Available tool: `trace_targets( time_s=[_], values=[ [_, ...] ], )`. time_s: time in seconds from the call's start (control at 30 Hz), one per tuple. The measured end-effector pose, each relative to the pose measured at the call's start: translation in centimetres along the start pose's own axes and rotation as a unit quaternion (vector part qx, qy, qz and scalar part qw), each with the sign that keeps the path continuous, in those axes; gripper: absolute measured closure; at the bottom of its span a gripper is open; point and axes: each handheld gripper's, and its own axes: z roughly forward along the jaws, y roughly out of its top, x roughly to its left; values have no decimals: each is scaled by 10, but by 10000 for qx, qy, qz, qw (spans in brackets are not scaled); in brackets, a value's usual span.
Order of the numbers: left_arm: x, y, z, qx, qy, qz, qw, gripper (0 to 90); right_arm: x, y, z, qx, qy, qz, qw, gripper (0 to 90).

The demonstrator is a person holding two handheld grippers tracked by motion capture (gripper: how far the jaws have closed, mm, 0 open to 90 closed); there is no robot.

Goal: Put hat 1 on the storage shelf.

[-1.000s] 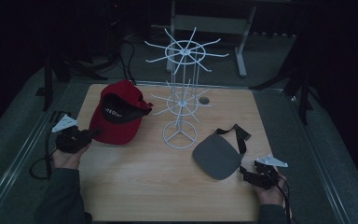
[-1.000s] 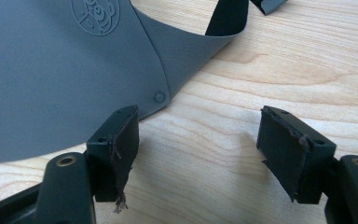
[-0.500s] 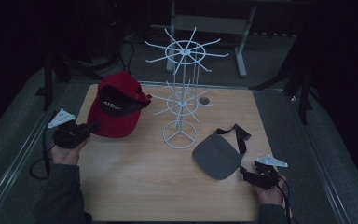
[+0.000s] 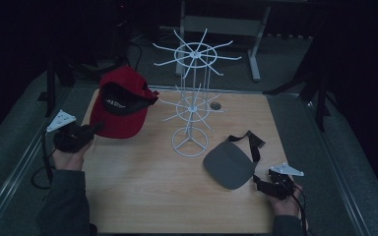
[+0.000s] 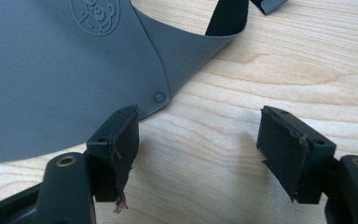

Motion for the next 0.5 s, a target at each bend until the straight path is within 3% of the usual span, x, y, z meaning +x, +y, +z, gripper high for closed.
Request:
trace_targets(
  time_s=[0.5],
  values=[
    [-5,15,-4,-253,62,16,9997,858,0,0,0,0,0,4,10000,294]
  ],
)
